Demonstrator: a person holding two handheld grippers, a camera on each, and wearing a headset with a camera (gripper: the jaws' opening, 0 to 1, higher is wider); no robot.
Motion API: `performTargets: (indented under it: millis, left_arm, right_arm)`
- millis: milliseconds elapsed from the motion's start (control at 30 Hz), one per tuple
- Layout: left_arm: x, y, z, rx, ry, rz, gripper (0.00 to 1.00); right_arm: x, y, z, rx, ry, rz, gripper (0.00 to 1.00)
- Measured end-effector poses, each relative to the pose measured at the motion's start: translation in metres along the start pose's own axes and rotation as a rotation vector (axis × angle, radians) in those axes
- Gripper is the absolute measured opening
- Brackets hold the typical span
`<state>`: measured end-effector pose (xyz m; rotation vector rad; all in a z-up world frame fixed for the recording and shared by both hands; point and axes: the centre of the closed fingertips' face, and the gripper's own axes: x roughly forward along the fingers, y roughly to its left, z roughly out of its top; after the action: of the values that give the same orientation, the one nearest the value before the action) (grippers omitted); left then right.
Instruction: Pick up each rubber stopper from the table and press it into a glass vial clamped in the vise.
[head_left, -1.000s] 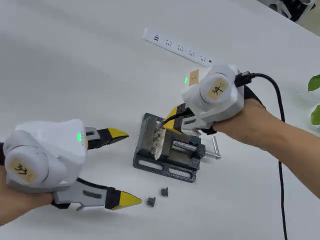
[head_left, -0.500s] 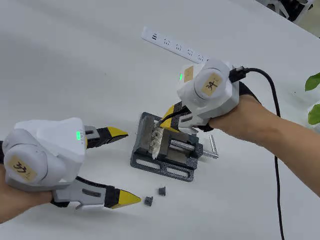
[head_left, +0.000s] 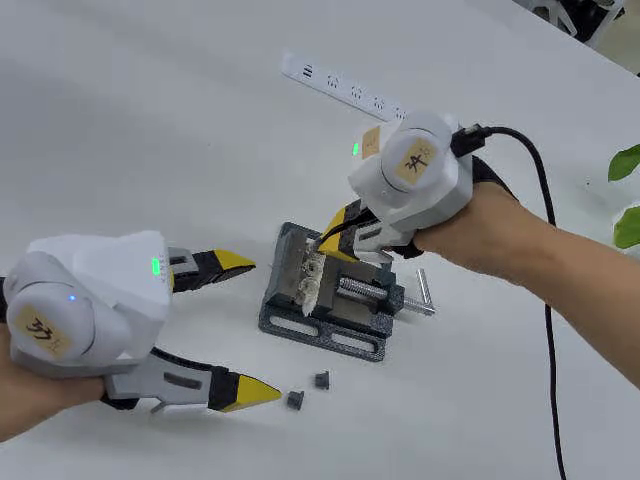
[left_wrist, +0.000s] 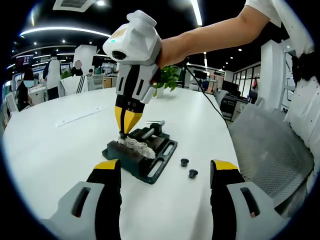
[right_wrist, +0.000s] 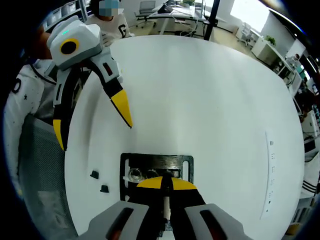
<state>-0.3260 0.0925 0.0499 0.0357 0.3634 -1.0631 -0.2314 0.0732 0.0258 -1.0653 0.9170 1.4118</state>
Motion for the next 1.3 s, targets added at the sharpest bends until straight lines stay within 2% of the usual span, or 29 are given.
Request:
performTargets:
  millis: [733,1300]
  left_arm:
    - [0.0019,-0.0009,0.0016,0.001,-0.007,-0.003,0.72]
    - [0.0002,0.0,0.0032,0.004,-0.01,0.003,0.72]
  right_arm:
    - [0.0015,-0.0009,-0.0002,0.005,0.016,0.01,0.0]
    - [0.0022,-0.0008,0.0005,0.014,0.102,0.04,0.0]
